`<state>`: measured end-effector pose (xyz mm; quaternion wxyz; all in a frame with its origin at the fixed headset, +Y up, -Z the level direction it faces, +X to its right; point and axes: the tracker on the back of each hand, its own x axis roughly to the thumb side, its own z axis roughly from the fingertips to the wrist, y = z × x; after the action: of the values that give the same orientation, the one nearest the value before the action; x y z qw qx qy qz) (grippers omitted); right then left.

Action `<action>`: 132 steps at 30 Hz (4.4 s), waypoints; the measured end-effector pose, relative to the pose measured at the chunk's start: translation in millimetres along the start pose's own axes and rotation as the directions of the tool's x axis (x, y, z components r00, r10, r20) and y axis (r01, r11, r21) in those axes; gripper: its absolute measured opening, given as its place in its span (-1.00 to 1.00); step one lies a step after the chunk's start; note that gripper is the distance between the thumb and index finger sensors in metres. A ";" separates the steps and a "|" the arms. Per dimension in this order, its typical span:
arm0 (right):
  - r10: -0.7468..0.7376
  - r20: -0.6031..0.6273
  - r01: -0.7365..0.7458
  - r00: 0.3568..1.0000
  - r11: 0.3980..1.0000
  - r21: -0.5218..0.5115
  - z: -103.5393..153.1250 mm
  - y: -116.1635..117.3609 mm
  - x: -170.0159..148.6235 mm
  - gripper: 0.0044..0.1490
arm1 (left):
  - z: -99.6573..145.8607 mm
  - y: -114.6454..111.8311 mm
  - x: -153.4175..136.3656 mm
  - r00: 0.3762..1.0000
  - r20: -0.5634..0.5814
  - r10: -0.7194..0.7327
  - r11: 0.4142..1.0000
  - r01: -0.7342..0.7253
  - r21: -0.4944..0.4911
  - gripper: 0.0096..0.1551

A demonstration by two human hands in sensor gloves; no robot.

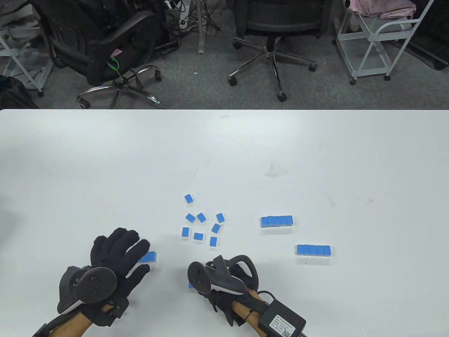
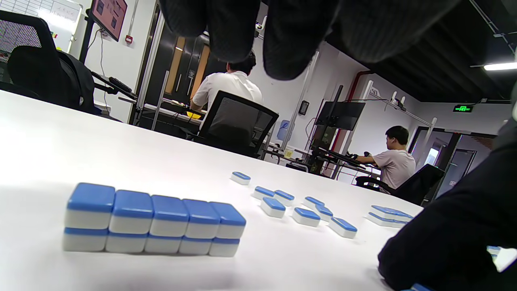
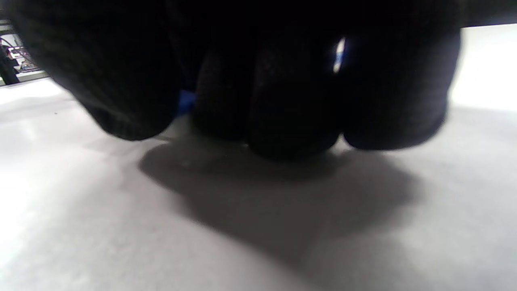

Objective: Build mahjong tile wall

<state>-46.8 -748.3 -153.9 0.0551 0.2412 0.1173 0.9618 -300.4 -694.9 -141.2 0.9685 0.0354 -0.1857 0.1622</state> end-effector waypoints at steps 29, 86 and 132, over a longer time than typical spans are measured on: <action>-0.169 -0.308 0.134 0.936 0.982 -0.132 4.1 -8.2 -55.8 -0.11 | 10.4 -0.1 9.9 0.999 0.029 0.024 1.000 -0.024 -0.002 -0.28; -0.155 -0.060 0.158 0.986 0.985 0.062 -1.1 7.8 -26.8 -0.22 | 4.8 -5.5 5.8 0.998 0.033 0.058 0.997 -0.056 -0.048 -0.28; 0.150 -0.522 -0.178 0.840 0.984 -0.004 -73.0 -13.5 -46.6 -0.25 | 8.4 -3.2 7.2 0.997 0.064 0.051 0.999 -0.050 -0.023 -0.29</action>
<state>-40.1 -757.4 -240.8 -0.0548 -0.0197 0.0814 0.9950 -295.9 -696.8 -130.7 0.9580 0.0257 -0.2192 0.1833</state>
